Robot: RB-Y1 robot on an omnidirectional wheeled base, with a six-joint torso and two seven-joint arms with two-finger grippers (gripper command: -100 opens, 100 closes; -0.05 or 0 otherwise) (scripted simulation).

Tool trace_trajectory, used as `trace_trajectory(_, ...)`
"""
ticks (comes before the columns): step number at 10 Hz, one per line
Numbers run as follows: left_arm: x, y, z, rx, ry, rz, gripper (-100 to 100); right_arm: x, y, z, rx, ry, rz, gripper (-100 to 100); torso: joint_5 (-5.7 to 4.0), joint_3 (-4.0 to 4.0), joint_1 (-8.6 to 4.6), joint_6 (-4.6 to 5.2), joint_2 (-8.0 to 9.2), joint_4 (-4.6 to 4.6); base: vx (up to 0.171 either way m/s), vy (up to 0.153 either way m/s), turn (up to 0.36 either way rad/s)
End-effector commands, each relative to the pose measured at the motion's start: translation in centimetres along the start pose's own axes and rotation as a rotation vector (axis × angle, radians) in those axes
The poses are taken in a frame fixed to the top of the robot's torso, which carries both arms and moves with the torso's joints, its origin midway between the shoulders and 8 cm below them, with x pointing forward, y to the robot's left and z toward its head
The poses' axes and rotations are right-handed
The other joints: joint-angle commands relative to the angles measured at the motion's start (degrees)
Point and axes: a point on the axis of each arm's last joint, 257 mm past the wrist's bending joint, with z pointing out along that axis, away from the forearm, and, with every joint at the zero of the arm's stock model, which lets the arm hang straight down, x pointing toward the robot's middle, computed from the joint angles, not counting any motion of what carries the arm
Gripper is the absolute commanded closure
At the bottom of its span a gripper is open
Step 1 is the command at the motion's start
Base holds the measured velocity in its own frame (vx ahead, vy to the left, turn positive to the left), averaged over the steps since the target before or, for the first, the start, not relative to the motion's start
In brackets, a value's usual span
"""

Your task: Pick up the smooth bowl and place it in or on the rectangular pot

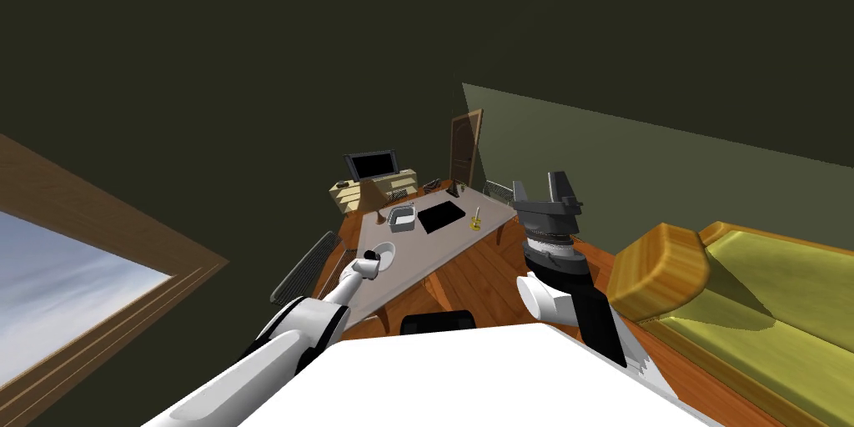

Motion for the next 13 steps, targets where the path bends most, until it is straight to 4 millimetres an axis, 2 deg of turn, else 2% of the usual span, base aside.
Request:
trace_trajectory(1, -0.2, 0.2, 0.0, 0.002, -0.001, 0.008, -100, 0.0, 0.0, 0.0, 0.0, 0.0, 0.0, 0, 0.0, 0.0, 0.0, 0.0, 0.0, 0.0, 0.018, -0.009, -0.017)
trace_trajectory(2, 0.0, 0.3, 0.0, 0.001, -0.001, 0.025, -100, 0.0, 0.0, 0.0, 0.0, 0.0, 0.0, 0, 0.0, 0.0, 0.01, -0.01, 0.01, 0.0, 0.01, -0.003, 0.006)
trace_trajectory(3, -0.8, 0.5, 0.0, 0.006, -0.002, -0.015, -100, 0.0, 0.0, 0.0, 0.0, 0.0, 0.0, 0, 0.01, 0.01, 0.03, -0.01, 0.03, 0.0, 0.017, -0.01, -0.038)
trace_trajectory(4, -0.5, 0.7, 0.1, 0.003, -0.003, 0.014, -100, 0.0, 0.0, 0.0, 0.0, 0.0, 0.0, 0, 0.0, 0.01, 0.01, 0.0, 0.01, 0.0, 0.018, -0.008, -0.018)
trace_trajectory(5, -1.4, 0.9, 0.1, 0.006, -0.003, -0.033, -100, 0.0, 0.0, 0.0, 0.0, 0.0, 0.0, 0, 0.01, 0.0, 0.01, 0.0, 0.01, 0.0, 0.021, -0.011, -0.043)
trace_trajectory(7, -0.9, 1.4, 0.2, 0.0, -0.003, 0.017, -100, 0.0, 0.0, 0.0, 0.0, 0.0, 0.0, 0, 0.0, 0.0, 0.01, -0.01, 0.0, 0.0, 0.016, -0.007, -0.003)
trace_trajectory(8, -1.7, 1.7, 0.2, 0.001, -0.003, -0.024, -100, 0.0, 0.0, 0.0, 0.0, 0.0, 0.0, 0, 0.01, 0.01, 0.02, 0.0, 0.02, 0.0, 0.015, -0.006, -0.049)
trace_trajectory(10, -1.3, 2.1, 0.3, -0.005, -0.003, 0.014, -100, 0.0, 0.0, 0.0, 0.0, 0.0, 0.0, 0, 0.01, 0.01, 0.02, -0.01, 0.02, 0.0, 0.013, -0.006, -0.002)
trace_trajectory(11, -2.0, 2.6, 0.3, -0.007, -0.003, -0.023, -100, 0.0, 0.0, 0.0, 0.0, 0.0, 0.0, 0, 0.01, 0.02, 0.02, 0.0, 0.03, 0.0, 0.017, -0.012, -0.039)
trace_trajectory(12, -1.7, 3.0, 0.4, -0.012, -0.003, 0.005, -100, 0.0, 0.0, 0.0, 0.0, 0.0, 0.0, 0, 0.0, 0.01, 0.01, 0.0, 0.02, 0.0, 0.017, -0.009, -0.017)
trace_trajectory(13, -2.5, 3.5, 0.4, -0.014, -0.002, -0.041, -100, 0.0, 0.0, 0.0, 0.0, 0.0, 0.0, 0, 0.01, 0.01, 0.01, -0.01, 0.02, 0.0, 0.022, -0.007, -0.034)
